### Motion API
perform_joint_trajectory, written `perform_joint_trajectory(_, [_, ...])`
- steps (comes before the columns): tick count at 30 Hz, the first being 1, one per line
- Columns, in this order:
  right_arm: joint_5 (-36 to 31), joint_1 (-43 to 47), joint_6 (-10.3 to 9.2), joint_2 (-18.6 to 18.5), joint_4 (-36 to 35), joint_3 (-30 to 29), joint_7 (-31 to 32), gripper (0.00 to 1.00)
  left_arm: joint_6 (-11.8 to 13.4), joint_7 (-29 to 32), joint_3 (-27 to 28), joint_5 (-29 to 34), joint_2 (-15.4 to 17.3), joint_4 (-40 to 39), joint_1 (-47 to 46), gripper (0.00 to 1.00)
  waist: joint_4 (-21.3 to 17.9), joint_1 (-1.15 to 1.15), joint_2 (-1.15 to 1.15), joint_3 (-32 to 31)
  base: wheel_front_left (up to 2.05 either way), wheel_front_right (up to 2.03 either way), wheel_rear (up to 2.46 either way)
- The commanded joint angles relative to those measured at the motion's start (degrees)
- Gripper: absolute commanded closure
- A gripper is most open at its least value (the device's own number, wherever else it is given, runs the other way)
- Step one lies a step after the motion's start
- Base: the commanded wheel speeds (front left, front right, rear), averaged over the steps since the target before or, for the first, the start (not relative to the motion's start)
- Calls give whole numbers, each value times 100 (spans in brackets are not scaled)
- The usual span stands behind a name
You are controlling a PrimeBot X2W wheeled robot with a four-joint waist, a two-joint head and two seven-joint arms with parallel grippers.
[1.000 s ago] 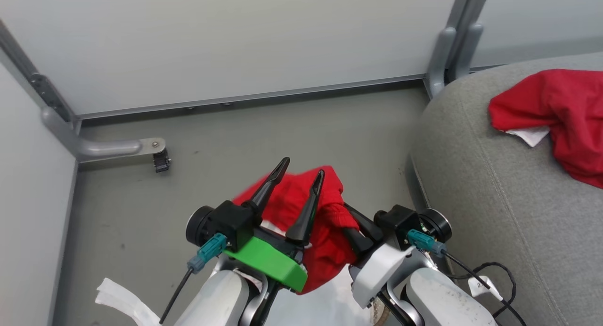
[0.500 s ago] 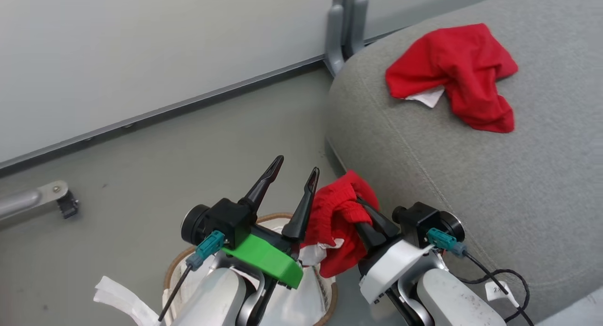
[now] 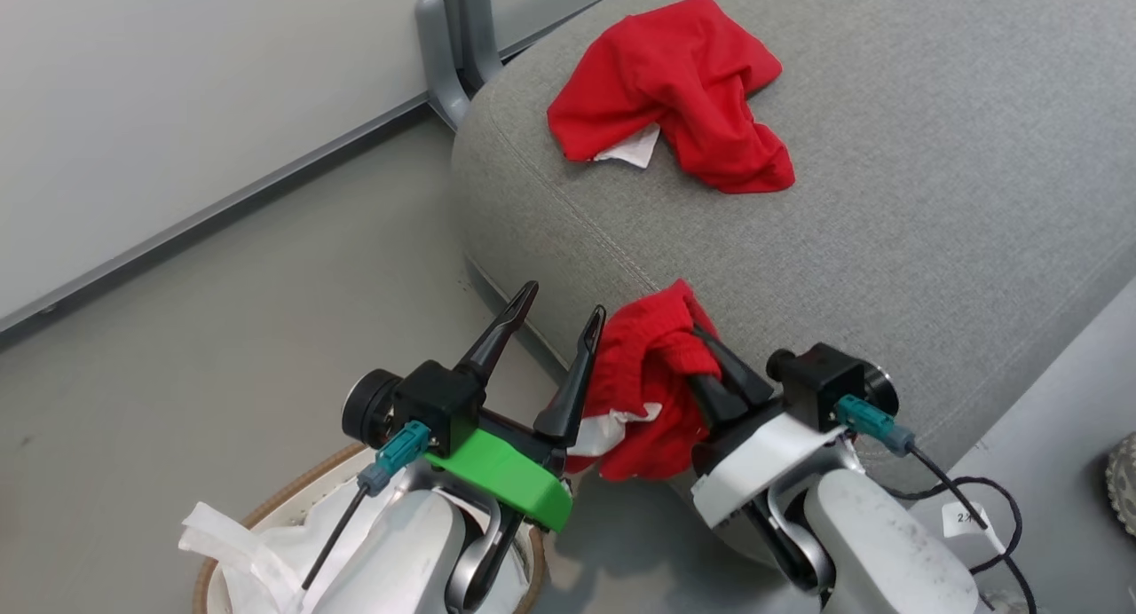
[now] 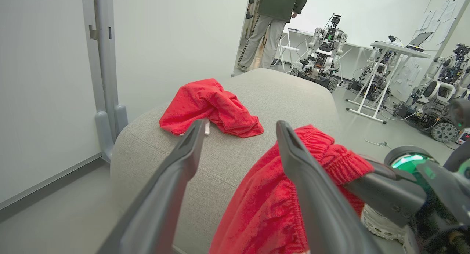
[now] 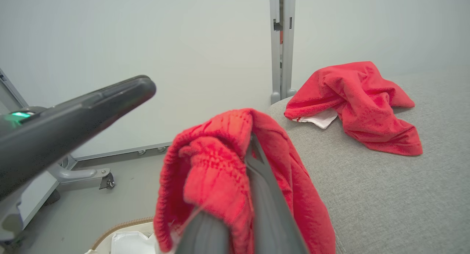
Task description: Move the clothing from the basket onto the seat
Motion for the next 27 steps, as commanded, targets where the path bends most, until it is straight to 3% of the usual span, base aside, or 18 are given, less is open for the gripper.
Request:
perform_joint_trajectory(1, [-41,-165,-8,-43,-52,-69,-1,100,-19,-4,-1,23,77,0,-120,0,-218,0,0,259,0,0,0])
perform_joint_trajectory(12, [-521,-1919,-8,-859,-218,-828,-1,100,-19,-4,65,322,167,-250,-408,0,156,0,0,930,0,0,0])
perform_joint_trajectory(20, [-1096,-3301,-8,-1809,326,-1766,-1,100,-19,-5,-33,356,252,-280,-715,0,701,0,0,1532,0,0,0])
perform_joint_trajectory(27, [-1550,-3934,-8,-2215,1081,-2331,-1,100,-19,-4,-199,390,252,-380,-1019,0,1200,0,0,2051,0,0,0])
